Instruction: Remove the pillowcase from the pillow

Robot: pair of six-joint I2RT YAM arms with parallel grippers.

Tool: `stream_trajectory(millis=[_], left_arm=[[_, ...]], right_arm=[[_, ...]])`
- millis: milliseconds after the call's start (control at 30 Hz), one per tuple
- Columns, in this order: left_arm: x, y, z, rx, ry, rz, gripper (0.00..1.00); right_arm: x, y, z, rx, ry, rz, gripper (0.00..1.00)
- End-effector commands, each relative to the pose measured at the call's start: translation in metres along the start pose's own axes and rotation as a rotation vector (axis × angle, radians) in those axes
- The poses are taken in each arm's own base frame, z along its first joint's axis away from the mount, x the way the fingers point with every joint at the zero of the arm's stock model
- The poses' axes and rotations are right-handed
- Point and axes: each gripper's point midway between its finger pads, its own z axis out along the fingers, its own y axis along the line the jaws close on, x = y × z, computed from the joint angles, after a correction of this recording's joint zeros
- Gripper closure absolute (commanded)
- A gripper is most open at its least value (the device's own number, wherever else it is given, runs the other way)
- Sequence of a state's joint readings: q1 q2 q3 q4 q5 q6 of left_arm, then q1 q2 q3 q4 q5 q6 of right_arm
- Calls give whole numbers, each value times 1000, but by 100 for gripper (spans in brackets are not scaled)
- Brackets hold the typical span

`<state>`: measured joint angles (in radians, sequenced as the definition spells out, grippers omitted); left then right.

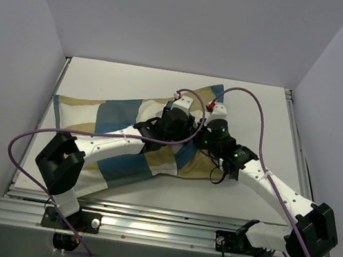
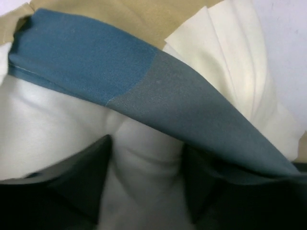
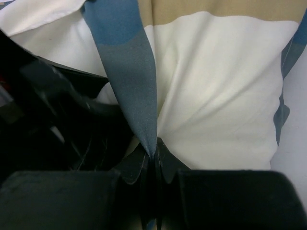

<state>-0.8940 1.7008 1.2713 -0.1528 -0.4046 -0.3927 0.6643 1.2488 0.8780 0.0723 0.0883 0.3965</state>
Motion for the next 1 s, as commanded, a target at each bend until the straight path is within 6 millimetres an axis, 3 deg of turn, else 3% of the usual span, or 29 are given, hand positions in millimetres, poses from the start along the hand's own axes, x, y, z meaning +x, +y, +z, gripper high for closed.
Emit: stream_trajectory(millis=[0,33,100,133,233,333,467,533,600,733,800,833,933,967], left_arm=[[41,23,19,-82,79,-80,45],[47,27,19,-89,89,-82,72],[46,31,15,-94,83,-92,94],[45,34,8,-93,74,-94,97],[48,43,-5,-98,77,-84,98],[34,51,-30,-89,45,-101,98],[37,63,-55,-68,54,-93,98],[33,53,-69,25,43,-61,98],[44,49,-78,77,78,-24,98],[56,48,-100,135,115,-25,98],[69,58,-105,104,140,-40,98],[65,67,-107,61,117,-51,98],[63,81,-107,-4,102,-88,98],[60,82,-106,-12,94,-89,98]], right_arm=[[-5,25,-6,-71,-31,12,100],[-4,18,-6,-39,-38,16,100],[-4,7,-9,16,-44,18,100],[-5,-5,-10,72,-59,20,100],[-5,-27,-13,168,-60,25,100],[-4,-58,-18,291,-59,33,100],[-6,-102,-30,456,-68,67,100],[-4,-117,-36,512,-62,89,100],[-3,-131,-39,540,-56,120,100],[-1,-148,-41,569,-40,157,100],[2,-152,-40,573,-28,163,100],[6,-155,-39,571,-14,169,100],[16,-151,-29,529,31,168,100],[21,-137,-22,452,63,162,100]])
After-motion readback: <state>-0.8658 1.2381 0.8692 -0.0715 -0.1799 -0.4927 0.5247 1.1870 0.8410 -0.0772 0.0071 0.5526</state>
